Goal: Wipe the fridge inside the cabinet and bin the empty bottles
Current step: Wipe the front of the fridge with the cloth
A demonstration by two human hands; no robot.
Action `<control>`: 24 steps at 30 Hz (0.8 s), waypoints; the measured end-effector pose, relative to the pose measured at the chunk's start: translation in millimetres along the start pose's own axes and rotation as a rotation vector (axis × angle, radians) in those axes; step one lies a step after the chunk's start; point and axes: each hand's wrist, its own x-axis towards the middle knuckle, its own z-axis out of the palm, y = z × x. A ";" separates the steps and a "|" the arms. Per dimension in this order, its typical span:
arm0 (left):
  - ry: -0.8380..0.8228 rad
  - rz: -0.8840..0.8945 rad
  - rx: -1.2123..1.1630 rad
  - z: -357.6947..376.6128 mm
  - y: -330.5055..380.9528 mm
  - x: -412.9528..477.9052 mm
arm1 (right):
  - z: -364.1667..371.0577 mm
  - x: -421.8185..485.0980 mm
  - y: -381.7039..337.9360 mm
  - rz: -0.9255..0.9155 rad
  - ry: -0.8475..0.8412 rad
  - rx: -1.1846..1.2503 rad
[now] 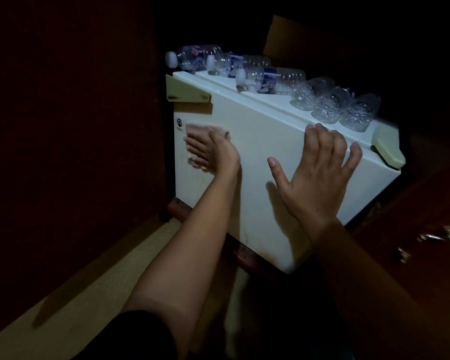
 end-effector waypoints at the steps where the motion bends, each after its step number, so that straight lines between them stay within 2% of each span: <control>1: -0.023 0.047 0.001 1.1 7.5 -10.1 | 0.6 0.2 -0.9 0.005 0.004 0.006; 4: -0.034 0.313 0.013 5.9 15.3 -32.1 | 0.7 0.6 -3.8 0.023 0.008 0.006; 6: -0.006 0.405 -0.001 1.6 6.7 -18.6 | -0.1 -0.4 -4.1 0.026 0.003 0.012; 7: 0.014 0.379 -0.019 -0.8 2.4 -4.2 | 0.0 -0.3 -3.8 0.022 0.001 0.014; 8: 0.031 0.281 -0.041 -3.5 0.0 11.9 | 0.0 -0.1 -3.3 0.020 0.000 0.011; 10: 0.061 -0.042 -0.101 -10.1 2.5 36.3 | 0.4 0.0 -3.5 0.024 -0.003 0.001; 11: 0.065 -0.147 -0.110 -12.6 8.2 38.1 | 0.5 0.1 -4.9 0.033 0.000 -0.001; 12: 0.049 -0.151 -0.104 -11.0 15.1 30.2 | 0.8 0.4 -6.7 0.047 0.006 -0.001; 15: -0.037 0.171 -0.049 -3.5 25.7 -19.3 | 0.4 1.7 -11.3 0.077 0.017 0.010; 17: -0.019 0.315 0.004 -1.4 15.4 -17.0 | 0.2 0.9 -10.9 0.073 0.009 0.018; 19: 0.024 0.267 -0.042 -3.5 8.4 11.8 | -0.8 -0.3 -8.8 0.056 -0.004 0.016; 22: 0.050 -0.018 -0.145 -6.3 6.5 40.2 | -1.4 -0.9 -7.6 0.053 -0.006 0.017; 24: 0.049 -0.106 -0.216 -9.6 11.4 35.6 | -1.9 -0.6 -8.6 0.064 -0.003 0.022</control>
